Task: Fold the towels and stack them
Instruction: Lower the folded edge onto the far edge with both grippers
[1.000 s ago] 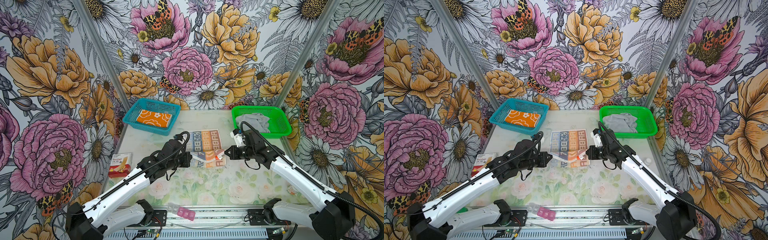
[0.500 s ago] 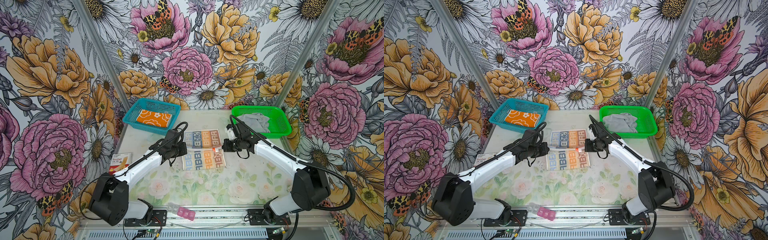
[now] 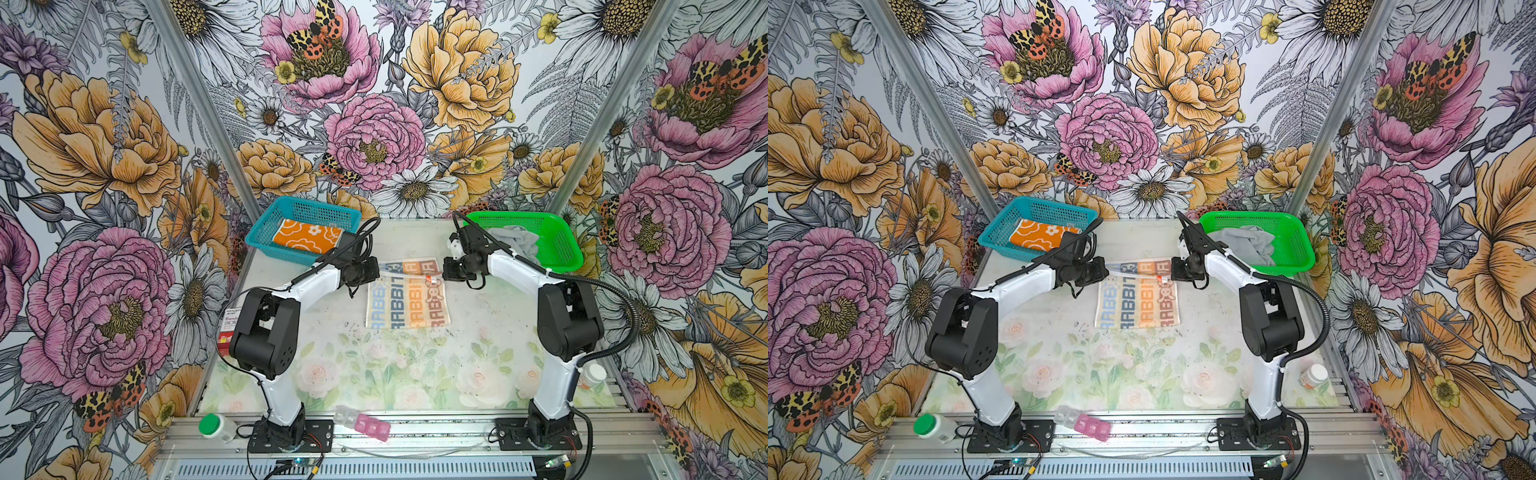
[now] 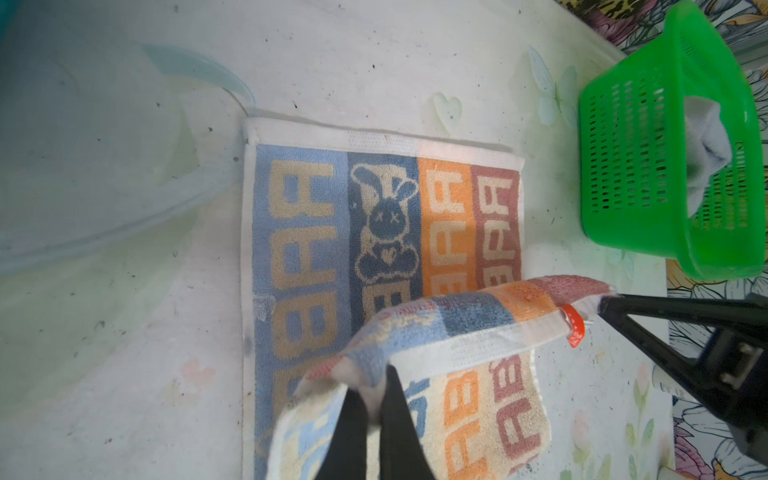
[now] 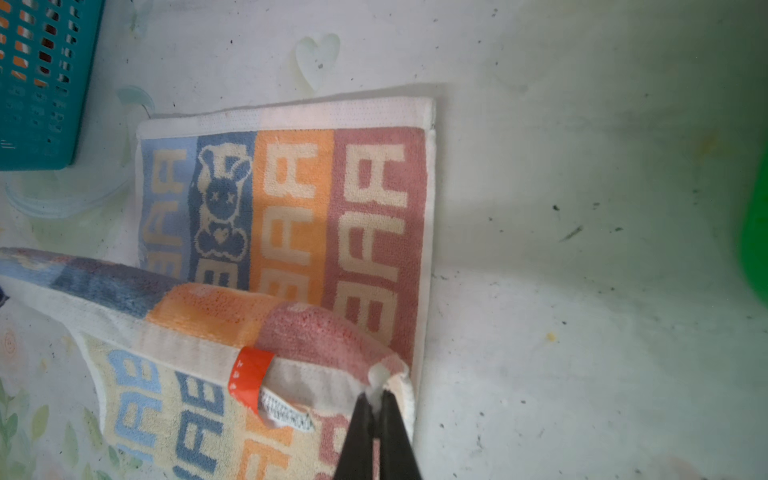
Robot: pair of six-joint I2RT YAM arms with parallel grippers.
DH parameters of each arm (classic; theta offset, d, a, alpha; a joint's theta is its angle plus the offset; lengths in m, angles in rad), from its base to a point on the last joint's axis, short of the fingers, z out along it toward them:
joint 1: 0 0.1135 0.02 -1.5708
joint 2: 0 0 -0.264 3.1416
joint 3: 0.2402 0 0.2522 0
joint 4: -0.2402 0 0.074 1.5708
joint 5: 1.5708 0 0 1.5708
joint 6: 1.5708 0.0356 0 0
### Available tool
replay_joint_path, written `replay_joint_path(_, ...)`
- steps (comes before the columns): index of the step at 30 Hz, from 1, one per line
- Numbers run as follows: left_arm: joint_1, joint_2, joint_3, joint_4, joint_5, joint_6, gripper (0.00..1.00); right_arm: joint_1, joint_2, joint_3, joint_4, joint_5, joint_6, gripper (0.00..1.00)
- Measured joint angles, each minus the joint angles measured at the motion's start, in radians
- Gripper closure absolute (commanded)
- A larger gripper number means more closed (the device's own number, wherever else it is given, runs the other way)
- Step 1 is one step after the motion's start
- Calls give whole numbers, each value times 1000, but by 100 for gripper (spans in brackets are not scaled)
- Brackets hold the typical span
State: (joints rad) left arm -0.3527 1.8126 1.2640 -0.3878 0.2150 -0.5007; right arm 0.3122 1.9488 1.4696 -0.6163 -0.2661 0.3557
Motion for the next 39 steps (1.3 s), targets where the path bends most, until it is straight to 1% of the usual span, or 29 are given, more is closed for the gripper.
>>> replay_joint_path(4,10,77,21,3,1,11,93,-5,56,28,0,-4,-13,100)
replay_joint_path(8,17,134,41,0,4,22,93,-6,94,48,-2,-4,-25,100)
replay_joint_path(12,18,138,63,-5,4,27,93,-11,117,81,-5,-4,-37,100)
replay_joint_path(16,23,138,104,-4,4,30,94,-25,157,148,-4,-11,-44,100)
replay_joint_path(22,34,157,184,-16,3,34,94,-45,185,220,-4,-35,-44,100)
replay_joint_path(24,35,163,201,-20,3,34,93,-46,192,238,-3,-42,-43,100)
replay_joint_path(27,38,183,227,-30,3,34,85,-54,216,268,-4,-54,-44,98)
replay_joint_path(28,39,195,235,-31,3,32,84,-57,232,284,-4,-61,-44,98)
replay_joint_path(30,42,219,244,-33,3,33,84,-60,270,312,-3,-80,-48,92)
replay_joint_path(31,44,230,246,-35,3,33,84,-63,292,326,-3,-92,-51,85)
replay_joint_path(33,44,253,251,-38,-2,33,83,-64,327,346,-3,-105,-65,79)
replay_joint_path(34,44,262,255,-43,-8,33,79,-65,343,354,-3,-109,-71,77)
replay_joint_path(35,44,268,259,-47,-17,30,67,-65,355,360,-6,-110,-77,70)
replay_joint_path(36,43,270,261,-50,-24,28,58,-65,360,361,-5,-109,-85,61)
replay_joint_path(37,43,270,264,-52,-33,27,49,-65,361,362,-8,-108,-92,50)
replay_joint_path(38,43,270,274,-54,-42,28,41,-65,360,362,-10,-103,-97,41)
replay_joint_path(39,43,270,285,-53,-48,27,38,-65,357,362,-8,-97,-103,35)
